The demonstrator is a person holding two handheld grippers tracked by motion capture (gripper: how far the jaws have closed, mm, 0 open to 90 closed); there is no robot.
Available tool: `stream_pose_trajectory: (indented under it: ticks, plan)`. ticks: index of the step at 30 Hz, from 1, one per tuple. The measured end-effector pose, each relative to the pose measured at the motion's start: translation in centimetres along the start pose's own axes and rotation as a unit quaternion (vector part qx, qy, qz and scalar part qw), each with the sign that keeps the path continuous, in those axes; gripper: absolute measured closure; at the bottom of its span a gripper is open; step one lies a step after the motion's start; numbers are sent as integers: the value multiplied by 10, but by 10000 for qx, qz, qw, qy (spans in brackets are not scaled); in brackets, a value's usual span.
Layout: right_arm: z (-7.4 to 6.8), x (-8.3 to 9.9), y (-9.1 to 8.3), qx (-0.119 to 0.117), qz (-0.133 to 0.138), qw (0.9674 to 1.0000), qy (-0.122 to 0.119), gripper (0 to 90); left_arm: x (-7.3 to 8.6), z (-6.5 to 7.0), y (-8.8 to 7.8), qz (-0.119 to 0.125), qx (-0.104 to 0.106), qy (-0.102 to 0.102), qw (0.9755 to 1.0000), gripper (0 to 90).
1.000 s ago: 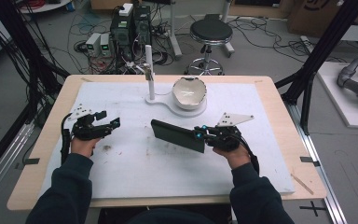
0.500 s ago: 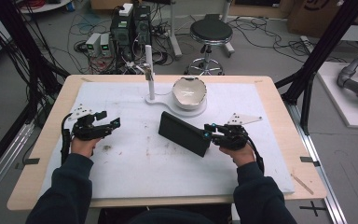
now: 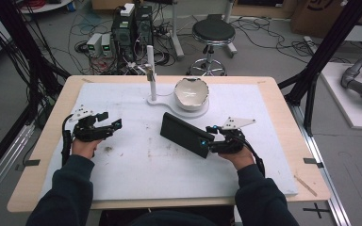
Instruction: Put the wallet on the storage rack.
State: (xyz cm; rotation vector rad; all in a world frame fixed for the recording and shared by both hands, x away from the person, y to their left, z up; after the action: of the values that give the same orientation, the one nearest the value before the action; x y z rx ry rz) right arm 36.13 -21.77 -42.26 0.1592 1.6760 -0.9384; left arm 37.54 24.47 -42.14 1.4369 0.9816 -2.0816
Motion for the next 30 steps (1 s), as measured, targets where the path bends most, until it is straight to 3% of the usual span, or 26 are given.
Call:
stream_pose_trajectory:
  ticks: [9, 16, 22, 26, 30]
  plan:
    - [-2, 5, 3, 235, -65, 9997, -31, 251, 0, 0, 0, 5, 0, 3, 10000, 261]
    - [-5, 10, 11, 321, -267, 9991, -75, 242, 0, 0, 0, 3, 9, 2, 10000, 261]
    - [-9, 16, 23, 149, -683, 9974, -160, 385, 0, 0, 1, -11, 35, 9, 10000, 261]
    - [-9, 15, 21, 215, -584, 9978, -236, 442, 0, 0, 1, -12, 29, 0, 10000, 261]
    - [-7, 13, 13, 41, -424, 9987, -284, 698, 1, 0, 1, -25, 33, -5, 10000, 261]
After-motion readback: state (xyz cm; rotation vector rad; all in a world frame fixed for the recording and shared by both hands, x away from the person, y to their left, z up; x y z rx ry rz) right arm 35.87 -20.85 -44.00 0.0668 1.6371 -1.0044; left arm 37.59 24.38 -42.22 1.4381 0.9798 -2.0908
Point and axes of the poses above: each handheld gripper's, and its own axes: y roughly forward along the jaws, x roughly out of its underside, z roughly to its right, the point moved 1 cm from there along y, roughly forward along the jaws, and after that the axes turned 7 degrees about x, right-handed, at the moved point
